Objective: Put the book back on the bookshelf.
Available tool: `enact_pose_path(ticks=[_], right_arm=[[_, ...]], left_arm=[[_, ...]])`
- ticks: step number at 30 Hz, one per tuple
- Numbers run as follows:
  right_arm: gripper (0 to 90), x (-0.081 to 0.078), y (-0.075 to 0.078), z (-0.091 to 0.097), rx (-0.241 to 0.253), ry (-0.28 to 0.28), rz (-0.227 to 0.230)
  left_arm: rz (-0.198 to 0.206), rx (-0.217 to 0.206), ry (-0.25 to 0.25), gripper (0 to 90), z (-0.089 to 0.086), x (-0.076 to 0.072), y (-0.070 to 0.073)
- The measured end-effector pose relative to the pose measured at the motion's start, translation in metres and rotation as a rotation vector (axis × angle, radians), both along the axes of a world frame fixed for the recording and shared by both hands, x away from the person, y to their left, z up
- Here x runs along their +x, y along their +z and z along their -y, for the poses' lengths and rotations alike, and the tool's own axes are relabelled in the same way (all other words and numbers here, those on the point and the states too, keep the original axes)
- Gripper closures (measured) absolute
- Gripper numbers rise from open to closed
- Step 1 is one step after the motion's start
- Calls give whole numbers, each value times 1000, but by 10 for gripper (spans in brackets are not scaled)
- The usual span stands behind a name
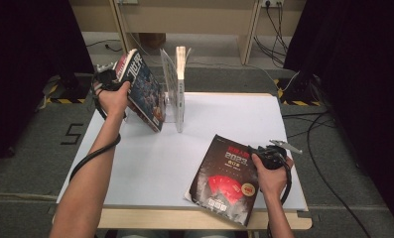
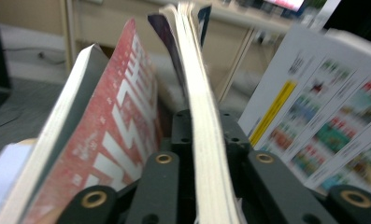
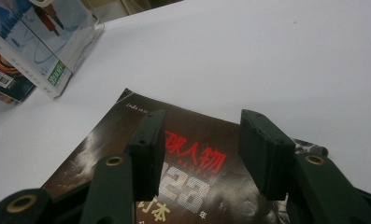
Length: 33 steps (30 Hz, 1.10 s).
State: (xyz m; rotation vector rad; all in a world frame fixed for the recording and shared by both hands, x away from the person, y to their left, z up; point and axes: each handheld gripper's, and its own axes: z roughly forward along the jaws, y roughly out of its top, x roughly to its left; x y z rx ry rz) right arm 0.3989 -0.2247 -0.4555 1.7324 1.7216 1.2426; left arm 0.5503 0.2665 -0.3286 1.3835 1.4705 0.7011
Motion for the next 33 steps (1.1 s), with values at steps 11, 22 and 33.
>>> enact_pose_path(ticks=[11,22,33], right_arm=[[523,-2,1,-5,-1,16,1],[522,-2,3,-8,-6,19,1],[522,-1,0,-8,-3,16,-10]], left_arm=[[78,67,16,563,-28,-36,30],[39,-63,-3,423,-62,-60,14],[6,-115,-59,428,-45,-46,-29]])
